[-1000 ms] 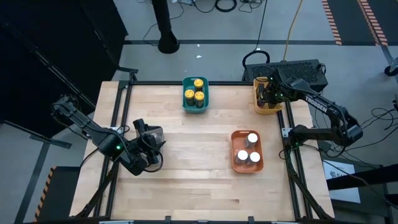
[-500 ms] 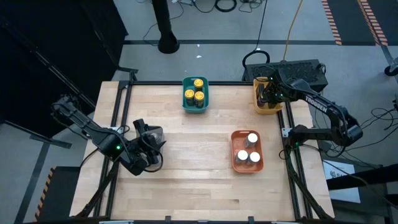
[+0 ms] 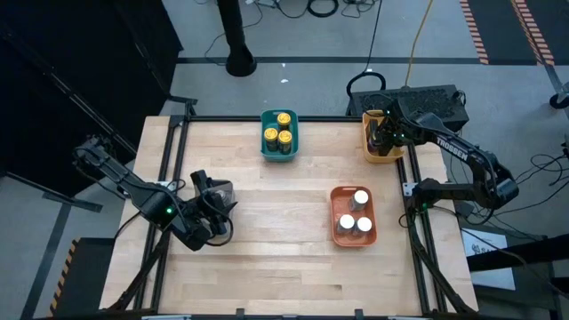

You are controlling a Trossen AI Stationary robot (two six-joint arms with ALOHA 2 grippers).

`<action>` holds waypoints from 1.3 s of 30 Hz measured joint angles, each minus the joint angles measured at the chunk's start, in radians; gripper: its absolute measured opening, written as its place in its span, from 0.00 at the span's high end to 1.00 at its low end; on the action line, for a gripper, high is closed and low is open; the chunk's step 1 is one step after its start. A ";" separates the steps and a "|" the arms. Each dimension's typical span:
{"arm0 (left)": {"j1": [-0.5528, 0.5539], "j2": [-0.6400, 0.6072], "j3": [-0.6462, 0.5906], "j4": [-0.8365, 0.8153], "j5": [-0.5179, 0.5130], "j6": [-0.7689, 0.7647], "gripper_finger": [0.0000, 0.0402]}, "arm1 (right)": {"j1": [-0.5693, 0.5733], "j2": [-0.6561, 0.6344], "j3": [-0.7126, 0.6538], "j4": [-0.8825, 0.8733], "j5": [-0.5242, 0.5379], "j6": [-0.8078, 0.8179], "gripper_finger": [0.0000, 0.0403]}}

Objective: Sort spices by type
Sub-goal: Put the black seasoning can into the yellow bin, then return to Home Position

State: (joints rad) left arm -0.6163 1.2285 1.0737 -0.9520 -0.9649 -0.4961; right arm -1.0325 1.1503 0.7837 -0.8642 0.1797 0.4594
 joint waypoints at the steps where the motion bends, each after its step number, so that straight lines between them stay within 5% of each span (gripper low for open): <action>1: 0.000 0.000 0.000 0.000 0.000 0.000 0.23 | 0.000 0.000 0.000 0.000 0.001 -0.001 0.52; 8: 0.000 0.000 0.000 0.000 0.000 -0.005 0.23 | 0.036 -0.049 0.000 0.005 0.012 -0.008 0.53; 15: 0.000 0.000 0.001 0.000 0.000 -0.023 0.23 | 0.179 -0.233 0.000 0.051 0.105 0.011 0.56; 26: 0.000 0.000 0.001 0.050 -0.007 -0.023 0.23 | 0.623 -0.352 0.001 0.234 0.111 0.095 0.58; 39: 0.000 0.004 0.000 0.077 0.074 -0.039 0.23 | 1.103 -0.220 0.000 0.742 0.217 -0.234 0.58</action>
State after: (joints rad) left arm -0.6164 1.2325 1.0740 -0.8749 -0.8906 -0.5349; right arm 0.0709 0.9305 0.7841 -0.1226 0.3965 0.2257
